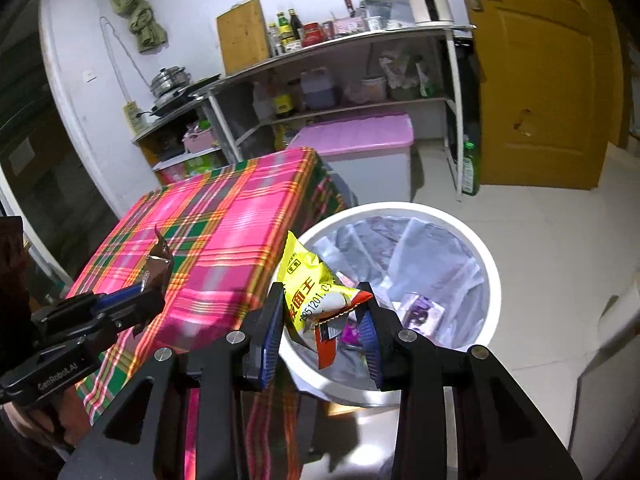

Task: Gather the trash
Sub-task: 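Carry candy wrapper and snack bag over the bin and open both tools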

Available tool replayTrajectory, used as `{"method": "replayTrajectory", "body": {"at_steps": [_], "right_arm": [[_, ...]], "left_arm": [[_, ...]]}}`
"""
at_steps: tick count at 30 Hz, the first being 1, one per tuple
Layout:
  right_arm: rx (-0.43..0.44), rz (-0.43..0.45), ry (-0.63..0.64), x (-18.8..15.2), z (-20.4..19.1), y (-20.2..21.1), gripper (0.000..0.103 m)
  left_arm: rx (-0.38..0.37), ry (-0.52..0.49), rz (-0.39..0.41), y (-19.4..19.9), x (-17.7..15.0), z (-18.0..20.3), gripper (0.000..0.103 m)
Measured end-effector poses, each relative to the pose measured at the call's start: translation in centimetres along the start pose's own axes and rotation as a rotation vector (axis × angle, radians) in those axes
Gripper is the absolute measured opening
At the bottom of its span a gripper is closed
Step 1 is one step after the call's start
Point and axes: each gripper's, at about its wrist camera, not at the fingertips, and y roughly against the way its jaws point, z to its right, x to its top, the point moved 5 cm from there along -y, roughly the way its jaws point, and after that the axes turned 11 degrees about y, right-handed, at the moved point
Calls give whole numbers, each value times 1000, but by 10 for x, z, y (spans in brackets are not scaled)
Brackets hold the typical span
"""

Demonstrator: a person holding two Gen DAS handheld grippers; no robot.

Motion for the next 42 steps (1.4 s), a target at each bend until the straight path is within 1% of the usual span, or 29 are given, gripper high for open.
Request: {"method": "replayTrajectory", "body": {"at_steps": [9, 21, 30, 31, 35, 36, 38, 42], "right_arm": [[-26, -23, -33, -8, 23, -8, 37], [-43, -89, -60, -19, 48, -36, 37], [-48, -125, -63, -20, 64, -58, 37], [-46, -126, -65, -20, 65, -59, 37], [-47, -122, -56, -18, 65, -62, 46], [-46, -120, -55, -17, 65, -62, 46], [-46, -116, -52, -16, 64, -60, 46], [-50, -107, -48, -15, 61, -55, 46]], "left_arm": [[-25, -14, -50, -36, 5, 13, 17], [-47, -35, -141, -88, 4, 26, 17], [-22, -19, -195, -123, 6, 28, 17], [-19, -17, -201, -126, 6, 28, 17], [-19, -3, -220, -133, 5, 25, 19], [-18, -1, -218, -133, 5, 25, 21], [-19, 7, -217, -133, 6, 22, 24], [-31, 12, -207, -126, 7, 22, 24]]}}
